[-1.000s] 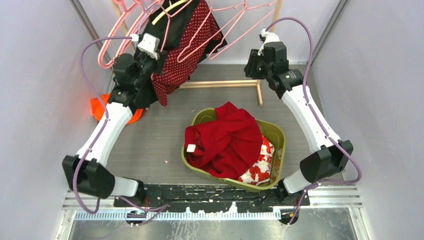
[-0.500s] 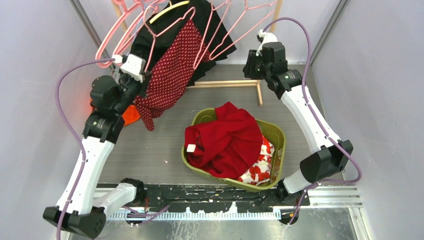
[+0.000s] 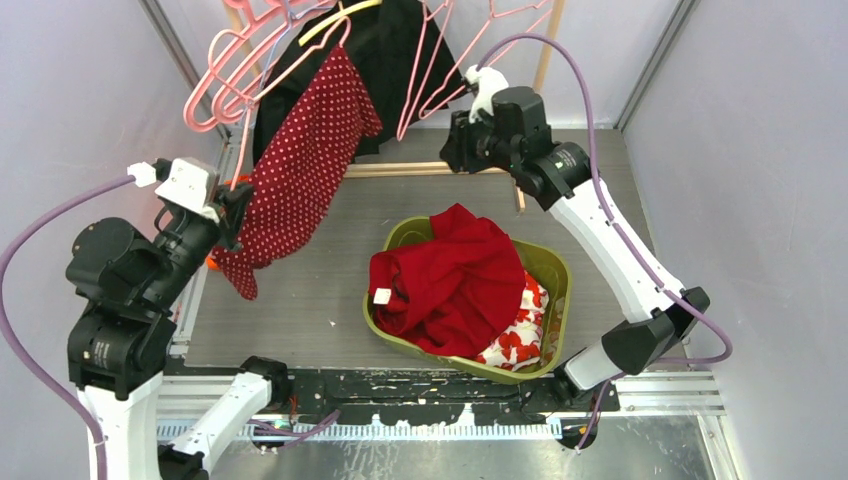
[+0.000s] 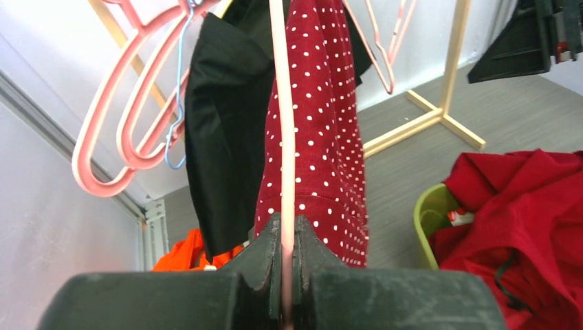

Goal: Remove the skirt from the hanger
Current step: Pick up the hanger from the clothesline, then remove the skirt from the hanger.

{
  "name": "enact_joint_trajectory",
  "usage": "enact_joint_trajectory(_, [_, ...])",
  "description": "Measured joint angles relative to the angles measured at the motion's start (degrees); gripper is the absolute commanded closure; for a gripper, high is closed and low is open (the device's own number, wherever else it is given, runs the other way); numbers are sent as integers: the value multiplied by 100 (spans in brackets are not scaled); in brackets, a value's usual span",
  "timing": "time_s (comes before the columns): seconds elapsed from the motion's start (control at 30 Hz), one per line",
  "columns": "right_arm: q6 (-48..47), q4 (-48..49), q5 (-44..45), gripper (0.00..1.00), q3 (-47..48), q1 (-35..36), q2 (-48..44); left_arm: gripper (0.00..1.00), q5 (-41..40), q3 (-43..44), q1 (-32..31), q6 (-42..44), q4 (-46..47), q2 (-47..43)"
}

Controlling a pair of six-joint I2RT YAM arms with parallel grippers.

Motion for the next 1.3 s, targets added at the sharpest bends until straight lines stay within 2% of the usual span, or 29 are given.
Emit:
enact_joint_trajectory(0.27, [-116,-313,-269,57,472,905,-9,100,590,247,0,-350,-675,0])
enact_joint_trajectory(0.47, [13,-144,-348,54,269,1250,-118,100,820,278,-7,-570,-782,-2])
enact_joint_trajectory(0.63, [186,315,-415,51,-216,1486,-164,100,898,310,-57,-695,-774,-15])
enact_joint_trajectory(0.83, [179,994,-435,48,-271,1600,-26,100,927,435,-175,-789,-866,-15])
enact_joint_trajectory(1.1, [-4,2098,-457,36,-332,1598,223,100,890,573,-278,-787,-874,-170])
enact_joint_trajectory(1.3, [-190,2555,-483,31,-527,1598,234,100,780,573,-297,-767,-970,-197])
